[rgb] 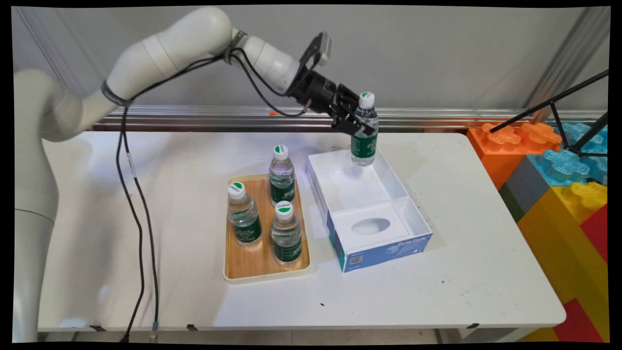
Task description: Place the picked object on the tray
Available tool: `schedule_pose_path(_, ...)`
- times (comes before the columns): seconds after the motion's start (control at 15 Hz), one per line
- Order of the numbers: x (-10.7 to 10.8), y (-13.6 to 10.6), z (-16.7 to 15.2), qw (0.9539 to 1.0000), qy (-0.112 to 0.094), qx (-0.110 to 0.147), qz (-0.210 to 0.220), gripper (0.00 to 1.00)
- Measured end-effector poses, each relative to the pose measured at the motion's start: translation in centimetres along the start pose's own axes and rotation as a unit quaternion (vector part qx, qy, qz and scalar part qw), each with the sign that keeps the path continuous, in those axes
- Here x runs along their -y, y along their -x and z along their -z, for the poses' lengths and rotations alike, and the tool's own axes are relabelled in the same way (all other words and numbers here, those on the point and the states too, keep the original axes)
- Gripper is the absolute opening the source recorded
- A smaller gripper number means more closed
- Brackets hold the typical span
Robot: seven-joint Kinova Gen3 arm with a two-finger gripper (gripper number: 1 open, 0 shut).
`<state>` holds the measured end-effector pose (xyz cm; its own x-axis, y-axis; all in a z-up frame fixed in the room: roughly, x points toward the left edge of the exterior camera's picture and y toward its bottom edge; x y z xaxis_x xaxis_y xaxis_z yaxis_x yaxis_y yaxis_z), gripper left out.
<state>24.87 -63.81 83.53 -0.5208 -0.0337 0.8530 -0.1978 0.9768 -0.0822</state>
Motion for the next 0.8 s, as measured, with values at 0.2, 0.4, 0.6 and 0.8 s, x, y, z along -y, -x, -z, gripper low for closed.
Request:
schedule_pose_path(0.2,-0.4,-1.9,2.1,0.9995,-0.030,-0.003,0.009,0.00)
schedule_pose_path(0.4,-1.2,-3.5,4.3,0.9976,-0.064,-0.008,0.028,0.00)
schedule_pose_path(0.6,-2.5,-5.3,7.5,0.9928,-0.104,-0.011,0.058,0.00)
schedule_pose_path(0.8,-4.5,-6.7,11.9,0.9856,-0.146,0.003,0.086,0.00)
